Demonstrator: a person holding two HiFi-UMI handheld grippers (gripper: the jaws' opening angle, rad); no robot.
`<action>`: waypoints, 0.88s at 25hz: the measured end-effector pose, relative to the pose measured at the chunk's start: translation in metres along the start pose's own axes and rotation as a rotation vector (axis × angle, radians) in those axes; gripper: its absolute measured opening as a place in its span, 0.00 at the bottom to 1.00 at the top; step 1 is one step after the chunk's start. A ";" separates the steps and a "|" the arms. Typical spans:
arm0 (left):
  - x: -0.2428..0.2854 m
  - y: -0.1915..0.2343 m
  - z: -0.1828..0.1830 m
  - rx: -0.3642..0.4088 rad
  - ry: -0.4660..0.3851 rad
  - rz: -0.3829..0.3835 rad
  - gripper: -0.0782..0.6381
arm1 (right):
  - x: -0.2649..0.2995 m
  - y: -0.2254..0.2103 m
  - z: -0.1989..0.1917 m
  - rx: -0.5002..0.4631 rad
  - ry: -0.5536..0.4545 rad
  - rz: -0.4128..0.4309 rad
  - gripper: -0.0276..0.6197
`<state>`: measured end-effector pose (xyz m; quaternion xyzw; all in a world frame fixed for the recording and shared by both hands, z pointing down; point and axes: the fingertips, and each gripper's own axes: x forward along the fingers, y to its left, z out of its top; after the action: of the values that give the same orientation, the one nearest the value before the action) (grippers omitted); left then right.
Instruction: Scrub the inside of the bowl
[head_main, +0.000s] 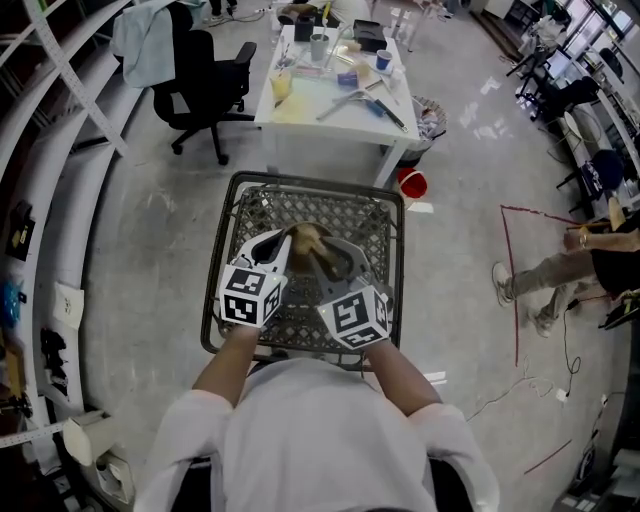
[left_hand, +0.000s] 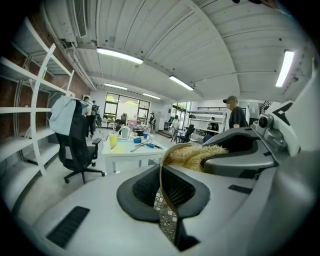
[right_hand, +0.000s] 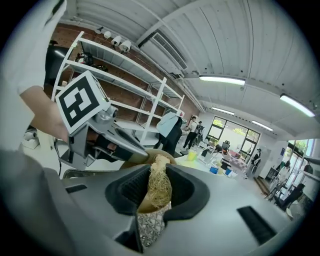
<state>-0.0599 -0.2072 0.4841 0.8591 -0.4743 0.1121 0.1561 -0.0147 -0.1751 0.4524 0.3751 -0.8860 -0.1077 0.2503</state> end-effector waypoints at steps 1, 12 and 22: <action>0.000 0.002 0.000 -0.005 -0.002 0.003 0.17 | -0.002 -0.005 -0.002 0.005 0.007 -0.013 0.20; 0.013 0.025 0.002 -0.082 -0.008 0.032 0.17 | -0.023 -0.001 -0.022 0.122 -0.001 -0.010 0.20; 0.026 0.041 -0.001 -0.132 0.002 0.042 0.17 | -0.033 -0.023 -0.008 0.142 -0.074 -0.072 0.20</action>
<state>-0.0814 -0.2476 0.5001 0.8366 -0.4985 0.0848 0.2107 0.0231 -0.1677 0.4390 0.4192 -0.8861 -0.0672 0.1862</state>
